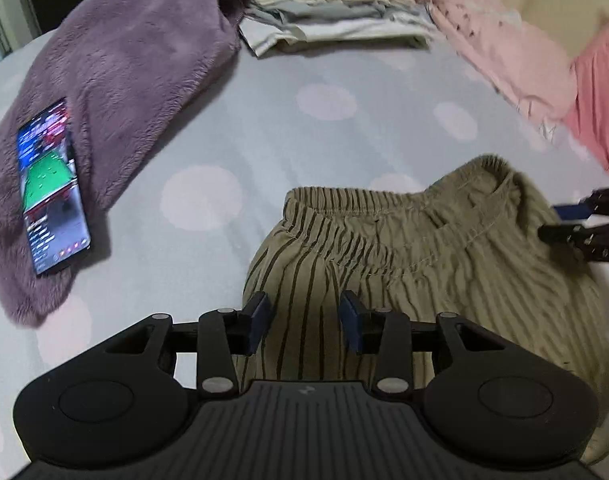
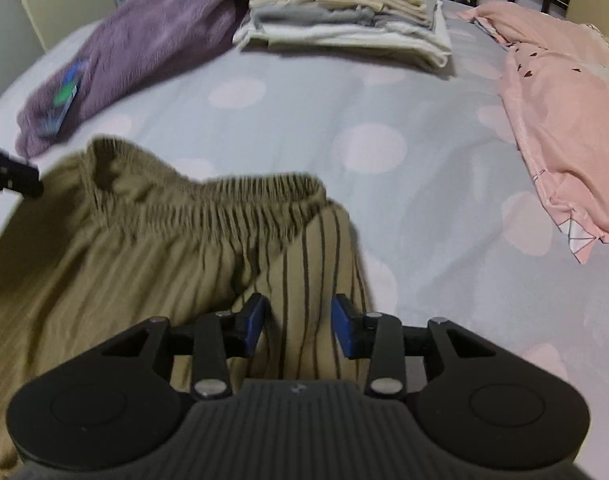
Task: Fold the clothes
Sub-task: 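Lower the trousers onto the bed with both grippers and release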
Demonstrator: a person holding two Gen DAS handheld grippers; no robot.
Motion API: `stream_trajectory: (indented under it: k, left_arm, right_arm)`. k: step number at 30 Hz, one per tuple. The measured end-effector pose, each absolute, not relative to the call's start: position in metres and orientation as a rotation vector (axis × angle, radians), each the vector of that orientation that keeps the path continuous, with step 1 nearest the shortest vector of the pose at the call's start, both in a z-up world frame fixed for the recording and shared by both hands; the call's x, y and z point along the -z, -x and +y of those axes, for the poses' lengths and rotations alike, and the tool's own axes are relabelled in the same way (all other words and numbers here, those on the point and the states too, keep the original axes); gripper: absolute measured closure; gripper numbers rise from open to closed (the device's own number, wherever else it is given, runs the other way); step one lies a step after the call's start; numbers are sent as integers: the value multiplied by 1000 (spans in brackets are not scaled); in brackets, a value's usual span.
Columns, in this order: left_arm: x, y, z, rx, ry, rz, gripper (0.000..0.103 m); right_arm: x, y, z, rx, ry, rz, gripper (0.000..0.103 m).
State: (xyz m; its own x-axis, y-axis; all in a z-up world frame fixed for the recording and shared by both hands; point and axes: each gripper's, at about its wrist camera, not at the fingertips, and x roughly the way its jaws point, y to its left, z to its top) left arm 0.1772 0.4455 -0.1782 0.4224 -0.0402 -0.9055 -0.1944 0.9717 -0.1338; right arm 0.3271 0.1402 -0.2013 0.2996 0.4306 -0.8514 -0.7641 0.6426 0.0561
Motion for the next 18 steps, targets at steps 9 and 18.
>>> stream_trajectory:
  k: [9,18]
  left_arm:
    - [185,-190,459,-132,306,1112,103]
    - [177,-187,497,-313,485,948,103]
  right_arm:
    - [197,-338,150,-797,409,924,102]
    - [171,-376,120,-707,231,845,102]
